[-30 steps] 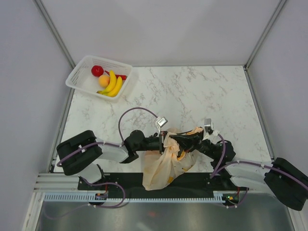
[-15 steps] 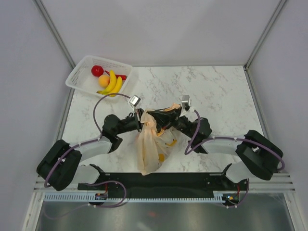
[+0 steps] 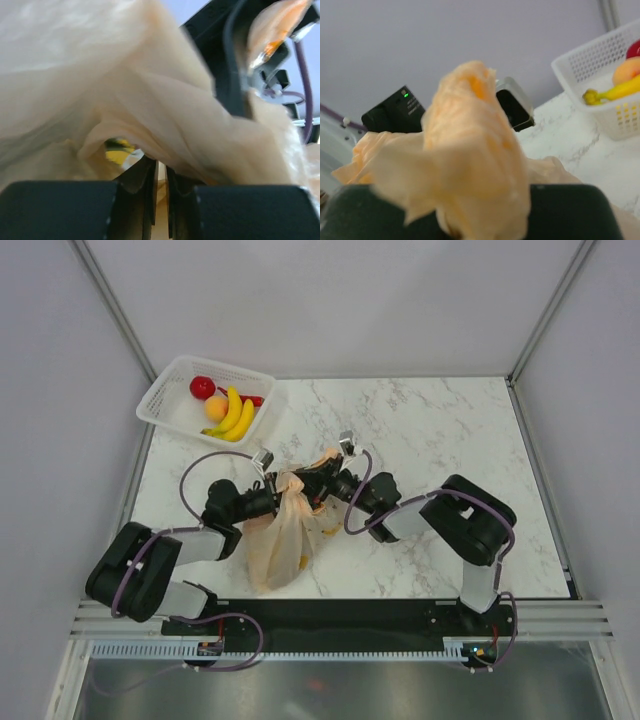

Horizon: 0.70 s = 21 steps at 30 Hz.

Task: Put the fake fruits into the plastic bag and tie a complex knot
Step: Tie the plastic bag at the center of the board.

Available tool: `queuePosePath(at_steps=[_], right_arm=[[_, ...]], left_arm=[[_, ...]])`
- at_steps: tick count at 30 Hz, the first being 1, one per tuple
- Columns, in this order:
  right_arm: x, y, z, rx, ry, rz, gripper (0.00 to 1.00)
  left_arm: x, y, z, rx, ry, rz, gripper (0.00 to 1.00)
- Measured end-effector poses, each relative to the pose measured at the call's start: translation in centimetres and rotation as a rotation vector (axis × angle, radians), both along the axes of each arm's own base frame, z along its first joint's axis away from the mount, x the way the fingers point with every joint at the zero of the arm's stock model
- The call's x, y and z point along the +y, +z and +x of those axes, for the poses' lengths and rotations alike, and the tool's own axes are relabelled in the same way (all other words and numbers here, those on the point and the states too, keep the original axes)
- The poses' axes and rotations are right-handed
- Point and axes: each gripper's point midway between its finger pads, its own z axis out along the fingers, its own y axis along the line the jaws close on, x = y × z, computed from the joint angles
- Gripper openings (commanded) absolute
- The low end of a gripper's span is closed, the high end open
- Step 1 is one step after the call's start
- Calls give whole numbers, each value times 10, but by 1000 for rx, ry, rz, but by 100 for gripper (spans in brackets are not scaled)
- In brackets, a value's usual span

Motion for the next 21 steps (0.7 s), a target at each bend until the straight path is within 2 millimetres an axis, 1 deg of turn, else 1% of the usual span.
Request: queuePosePath(at_steps=[3,4,6,11,15,18,21], right_arm=[[7,-41,9,82,5,-63,0],[7,-51,12,106,4,-75,0],[7,-58,12,126,9,-84,0],[5,-59,10,127,7,-86,0],[3,-55,10,113,2,-92,0],[1,-47,9,77,-11,-106,0],[-6,-30,8,17,-45,-113,0]], left_arm=[[-11,-35,-4,139,-35,46,17],[-12,-40,-5,157,-36,54,17],[-12,-46,-7,181,-31,63,17],[-14,-46,-8,182,-34,64,17],[-15,-45,-9,174,-36,61,17],[-17,-39,-9,150,-45,50,17],[-22,-25,-11,99,-81,30,17]])
